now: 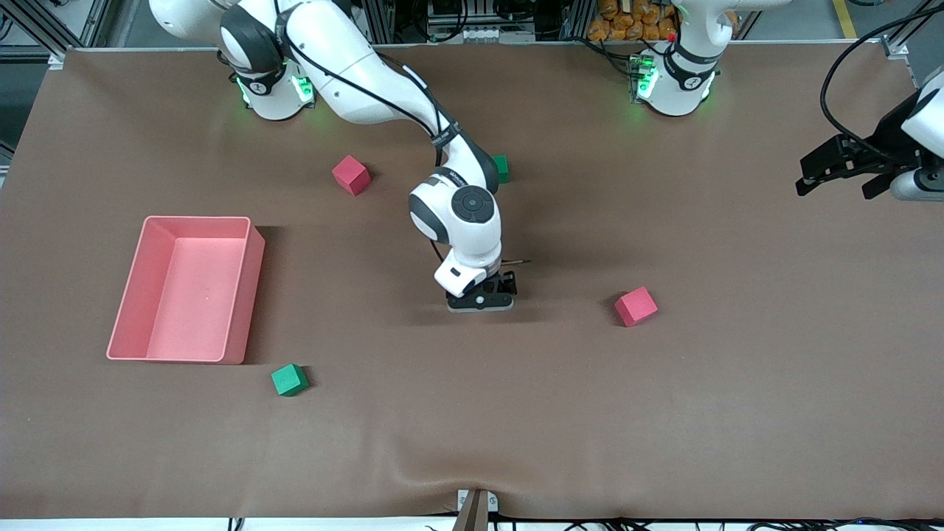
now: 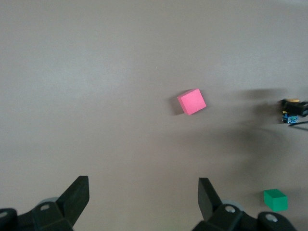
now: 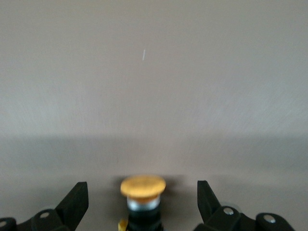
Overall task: Place and upright button with both arms
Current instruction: 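Lift the button out of the tray and carry it to mid-table, then release the button on the table while the left gripper reaches toward it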
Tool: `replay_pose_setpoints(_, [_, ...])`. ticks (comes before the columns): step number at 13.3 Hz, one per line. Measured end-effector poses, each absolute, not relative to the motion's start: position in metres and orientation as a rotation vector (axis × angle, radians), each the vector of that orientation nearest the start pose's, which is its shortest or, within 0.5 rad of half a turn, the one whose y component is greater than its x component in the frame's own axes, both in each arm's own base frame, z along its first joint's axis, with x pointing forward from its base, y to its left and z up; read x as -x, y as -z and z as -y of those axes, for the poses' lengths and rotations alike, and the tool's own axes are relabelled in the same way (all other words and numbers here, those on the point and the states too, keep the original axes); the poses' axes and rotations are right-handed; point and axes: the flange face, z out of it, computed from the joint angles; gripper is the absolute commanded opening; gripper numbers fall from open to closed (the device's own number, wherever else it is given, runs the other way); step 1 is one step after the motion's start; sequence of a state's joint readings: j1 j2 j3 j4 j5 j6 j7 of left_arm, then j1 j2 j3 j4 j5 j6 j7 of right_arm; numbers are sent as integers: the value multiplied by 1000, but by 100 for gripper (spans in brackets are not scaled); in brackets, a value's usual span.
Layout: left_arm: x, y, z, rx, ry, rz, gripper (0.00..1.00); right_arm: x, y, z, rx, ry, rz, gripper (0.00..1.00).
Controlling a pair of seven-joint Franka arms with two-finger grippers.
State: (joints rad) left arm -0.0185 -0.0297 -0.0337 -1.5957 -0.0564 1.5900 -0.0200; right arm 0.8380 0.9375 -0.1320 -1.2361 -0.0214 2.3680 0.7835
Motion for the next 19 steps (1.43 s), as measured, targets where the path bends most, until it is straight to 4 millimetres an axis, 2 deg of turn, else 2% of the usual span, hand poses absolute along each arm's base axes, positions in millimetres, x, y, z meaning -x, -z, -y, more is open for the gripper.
replay_pose_setpoints(3, [-552,-619,35,3199,-1,-53,100,-608,-271,-479,3096,326,-124,100])
replay_pose_setpoints(6, [-555,-609,46,3237,-48,-72,100,-617,-314,-451,3149,259,-75,100])
replay_pose_setpoints(8, [-557,-603,57,3246,-68,-98,100,-622,-340,-424,3200,175,-42,100])
replay_pose_setpoints(10, [-561,-595,72,3243,-93,-139,100,-634,-358,-383,3223,124,-18,100])
replay_pose_setpoints(13, [-576,-579,104,3237,-128,-214,100,-642,-371,-318,3234,68,5,100])
replay_pose_setpoints(15, [-587,-559,132,3230,-178,-203,100,-639,-385,-271,3233,33,31,100])
replay_pose_setpoints(19, [-615,-516,196,3193,-244,-193,100,-626,-422,-163,3212,0,42,100])
